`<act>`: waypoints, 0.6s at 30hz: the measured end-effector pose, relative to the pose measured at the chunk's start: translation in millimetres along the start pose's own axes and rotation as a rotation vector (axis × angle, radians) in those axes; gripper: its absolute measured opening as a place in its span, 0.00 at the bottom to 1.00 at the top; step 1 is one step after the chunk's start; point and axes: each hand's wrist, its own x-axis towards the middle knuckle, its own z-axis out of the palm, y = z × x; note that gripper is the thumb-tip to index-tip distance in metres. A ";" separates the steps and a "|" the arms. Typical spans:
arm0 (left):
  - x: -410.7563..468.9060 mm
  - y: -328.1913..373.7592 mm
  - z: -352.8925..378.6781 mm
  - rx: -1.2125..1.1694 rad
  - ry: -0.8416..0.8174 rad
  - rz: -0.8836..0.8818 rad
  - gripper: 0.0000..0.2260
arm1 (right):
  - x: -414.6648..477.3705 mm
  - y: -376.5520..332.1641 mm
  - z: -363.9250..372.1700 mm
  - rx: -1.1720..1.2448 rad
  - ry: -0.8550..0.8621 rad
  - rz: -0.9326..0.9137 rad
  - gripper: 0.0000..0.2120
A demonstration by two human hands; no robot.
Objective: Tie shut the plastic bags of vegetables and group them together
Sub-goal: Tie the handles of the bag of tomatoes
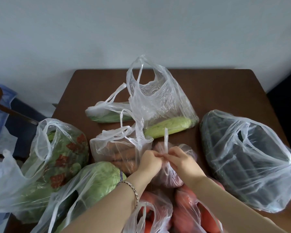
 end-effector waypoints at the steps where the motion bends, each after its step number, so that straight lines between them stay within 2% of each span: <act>1: -0.2 0.5 -1.4 0.035 0.002 0.016 0.08 | 2.4 -2.3 -1.2 -0.070 -0.025 0.003 0.07; 3: -1.1 0.6 -4.7 0.117 -0.005 0.073 0.08 | 6.0 -1.2 1.5 -0.083 -0.036 0.015 0.07; 5: -3.0 0.8 -6.2 0.201 -0.012 0.130 0.09 | 10.1 -7.4 1.4 0.034 0.003 0.114 0.04; 6: -3.5 0.4 -6.3 0.242 -0.014 0.159 0.10 | 10.1 -10.6 -1.2 0.083 -0.007 0.159 0.05; 7: -3.4 -0.9 -6.1 0.269 -0.014 0.190 0.11 | 9.9 -7.9 2.9 0.015 -0.008 0.092 0.05; 10: -4.6 -3.7 -6.4 0.278 -0.006 0.263 0.12 | 10.7 -4.2 -0.7 0.061 -0.044 0.119 0.08; 14: -9.1 -7.6 -4.0 0.306 0.058 0.385 0.11 | 5.6 2.9 -2.7 0.329 0.008 0.239 0.05; 18: -9.8 -14.8 -4.2 0.358 0.076 0.538 0.09 | 6.4 3.4 -10.0 0.511 0.007 0.351 0.14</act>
